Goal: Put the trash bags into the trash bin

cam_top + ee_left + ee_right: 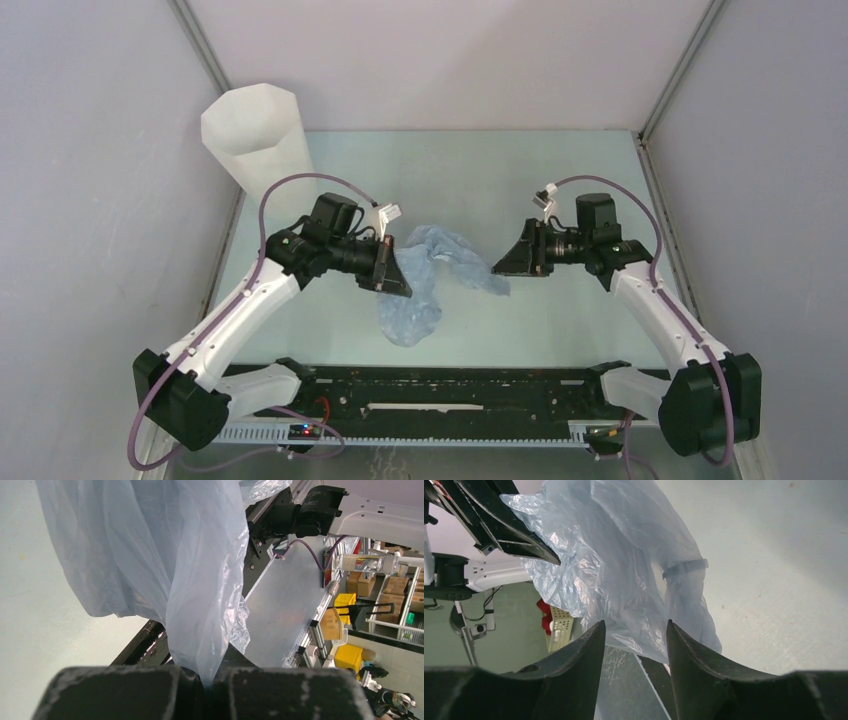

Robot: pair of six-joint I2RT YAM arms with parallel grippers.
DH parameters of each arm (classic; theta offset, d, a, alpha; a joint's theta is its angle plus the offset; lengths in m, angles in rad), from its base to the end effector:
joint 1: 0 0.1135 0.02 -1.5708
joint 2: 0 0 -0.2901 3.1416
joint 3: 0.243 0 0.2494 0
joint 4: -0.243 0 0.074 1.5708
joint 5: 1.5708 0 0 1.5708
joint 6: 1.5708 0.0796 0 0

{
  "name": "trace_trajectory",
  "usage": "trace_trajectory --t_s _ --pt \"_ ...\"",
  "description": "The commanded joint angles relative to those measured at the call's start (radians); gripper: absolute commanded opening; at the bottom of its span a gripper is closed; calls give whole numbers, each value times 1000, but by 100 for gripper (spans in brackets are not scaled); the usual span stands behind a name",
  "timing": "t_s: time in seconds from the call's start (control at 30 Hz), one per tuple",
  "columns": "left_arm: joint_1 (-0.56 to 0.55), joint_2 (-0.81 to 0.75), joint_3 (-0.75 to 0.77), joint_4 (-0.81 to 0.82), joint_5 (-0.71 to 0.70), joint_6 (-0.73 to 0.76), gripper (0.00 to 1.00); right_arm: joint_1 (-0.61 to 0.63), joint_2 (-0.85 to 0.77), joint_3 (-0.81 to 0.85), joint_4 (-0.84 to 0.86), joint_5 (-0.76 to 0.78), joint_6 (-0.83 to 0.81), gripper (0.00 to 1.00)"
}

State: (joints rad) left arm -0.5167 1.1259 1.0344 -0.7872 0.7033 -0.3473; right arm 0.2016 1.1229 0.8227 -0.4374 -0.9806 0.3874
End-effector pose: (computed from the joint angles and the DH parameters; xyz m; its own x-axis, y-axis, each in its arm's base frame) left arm 0.1725 -0.1572 0.3093 -0.8798 0.2013 -0.4306 0.4639 0.5613 -0.6854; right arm 0.2130 0.1110 0.2812 -0.8798 0.0348 -0.4742 -0.4120 0.4417 0.7969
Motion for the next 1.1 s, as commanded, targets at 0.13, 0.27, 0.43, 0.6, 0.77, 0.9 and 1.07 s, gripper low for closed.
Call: trace_trajectory --t_s 0.13,0.27,0.43,0.6,0.77,0.9,1.07 --pt "4 3 70 28 50 35 0 56 22 -6 72 -19 15 69" --pt "4 3 69 27 51 34 0 82 -70 -42 115 4 4 82" --pt "4 4 76 17 51 38 0 157 -102 -53 149 104 19 82" --pt "4 5 79 -4 51 51 0 218 -150 -46 104 265 -17 84" --pt "6 2 69 -9 50 59 0 200 -205 -11 42 255 -46 90" --pt "6 3 69 -13 53 62 0 184 -258 -7 -3 252 -55 91" --pt "6 5 71 -21 57 69 0 121 -274 -15 -29 210 -58 91"
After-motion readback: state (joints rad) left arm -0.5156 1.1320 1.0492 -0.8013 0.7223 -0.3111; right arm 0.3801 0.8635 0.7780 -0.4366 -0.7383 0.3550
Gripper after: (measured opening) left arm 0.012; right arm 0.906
